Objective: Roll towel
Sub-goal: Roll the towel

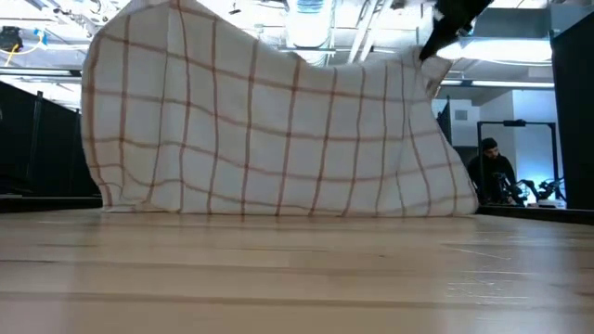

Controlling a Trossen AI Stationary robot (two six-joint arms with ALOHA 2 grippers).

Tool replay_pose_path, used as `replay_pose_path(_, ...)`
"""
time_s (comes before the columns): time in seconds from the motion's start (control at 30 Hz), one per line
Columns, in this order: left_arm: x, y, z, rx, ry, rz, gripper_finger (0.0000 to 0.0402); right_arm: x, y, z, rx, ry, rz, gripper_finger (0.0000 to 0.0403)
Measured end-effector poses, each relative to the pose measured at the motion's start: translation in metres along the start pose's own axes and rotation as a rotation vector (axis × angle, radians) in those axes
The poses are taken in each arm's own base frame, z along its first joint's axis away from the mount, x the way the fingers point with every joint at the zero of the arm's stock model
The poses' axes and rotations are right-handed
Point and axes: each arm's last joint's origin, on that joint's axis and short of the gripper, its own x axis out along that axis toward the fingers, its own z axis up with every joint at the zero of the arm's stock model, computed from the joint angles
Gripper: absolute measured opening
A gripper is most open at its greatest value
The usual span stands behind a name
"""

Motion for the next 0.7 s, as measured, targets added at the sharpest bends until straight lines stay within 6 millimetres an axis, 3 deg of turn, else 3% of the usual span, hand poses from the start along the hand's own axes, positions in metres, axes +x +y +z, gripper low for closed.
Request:
replay_pose_path(0.2,0.040,-0.064,-0.005,-0.034,0.064,-0.063,0.0000,0.028,0.013,-0.018,0.005,0.033,0.034,0.0000)
replay_pose_path(0.37,0.096,-0.122,-0.007,-0.070,0.115,-0.079,0.0000,0.039,0.026,-0.030,0.016,0.073,0.104,0.0000)
replay_pose_path(0.57,0.156,-0.186,-0.021,-0.035,0.241,-0.143,0.0000,0.031,0.052,-0.046,0.007,0.142,0.215,0.0000)
replay_pose_path(0.7,0.172,-0.215,-0.038,-0.023,0.288,-0.156,0.0000,0.014,0.071,-0.063,0.023,0.187,0.293,0.0000)
